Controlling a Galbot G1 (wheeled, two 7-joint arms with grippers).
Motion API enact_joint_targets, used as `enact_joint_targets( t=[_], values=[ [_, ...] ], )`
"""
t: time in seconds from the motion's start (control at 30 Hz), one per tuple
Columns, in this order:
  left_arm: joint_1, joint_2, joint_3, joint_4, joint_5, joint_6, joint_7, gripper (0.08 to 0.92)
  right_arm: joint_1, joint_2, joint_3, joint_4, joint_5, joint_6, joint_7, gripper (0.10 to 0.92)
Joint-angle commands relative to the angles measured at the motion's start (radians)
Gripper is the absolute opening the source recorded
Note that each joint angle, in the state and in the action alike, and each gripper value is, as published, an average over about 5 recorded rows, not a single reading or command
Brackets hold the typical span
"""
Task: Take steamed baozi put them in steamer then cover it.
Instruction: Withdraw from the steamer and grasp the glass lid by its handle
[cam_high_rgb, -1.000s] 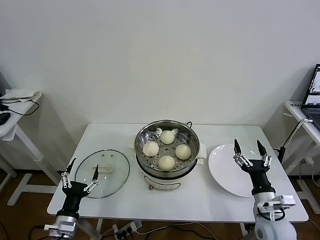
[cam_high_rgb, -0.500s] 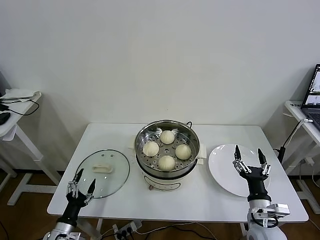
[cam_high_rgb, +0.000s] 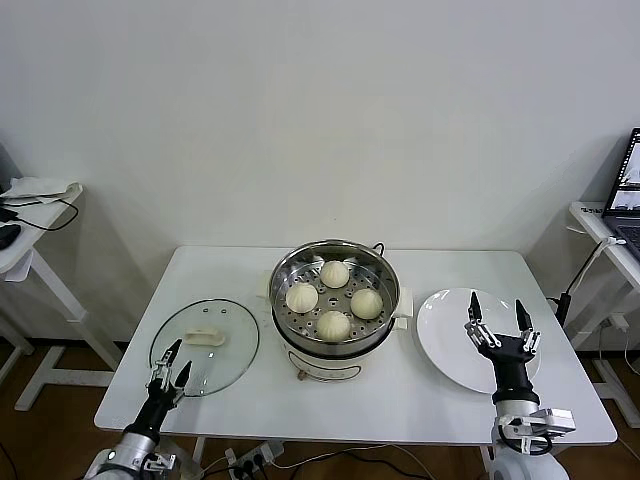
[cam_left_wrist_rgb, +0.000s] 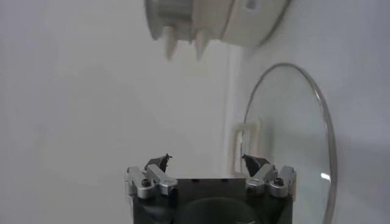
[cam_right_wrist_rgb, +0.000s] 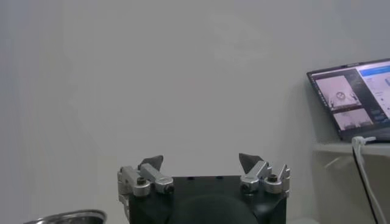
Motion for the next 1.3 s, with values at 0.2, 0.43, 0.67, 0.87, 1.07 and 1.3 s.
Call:
enact_joint_targets(
  t=[0.2,0.43,0.67,0.87,1.07,1.3],
  values=[
    [-0.158,0.000,0.018,0.111,0.113,0.063,-0.007,0.823,0.005,0.010,-0.002,-0.009,-0.011,0.003,0.002,0.823],
    [-0.185,-0.010,0.034,0.130,0.118,0.071,0.001,0.823,0.015,0.012,-0.003,-0.020,-0.015,0.003,0.002,0.823],
    [-0.211,-0.020,0.047,0.149,0.126,0.079,0.004,0.823,0.020,0.010,-0.004,-0.031,-0.020,0.003,0.001,0.823],
    [-0.235,-0.025,0.051,0.183,0.143,0.083,0.007,0.823,0.026,0.009,-0.003,-0.036,-0.021,0.003,0.000,0.823],
    [-0.253,-0.029,0.056,0.209,0.146,0.084,0.005,0.823,0.028,0.009,-0.003,-0.041,-0.023,0.005,-0.001,0.823],
    [-0.273,-0.036,0.064,0.230,0.152,0.092,0.003,0.823,0.027,0.012,-0.005,-0.044,-0.027,0.009,-0.002,0.823]
  ],
)
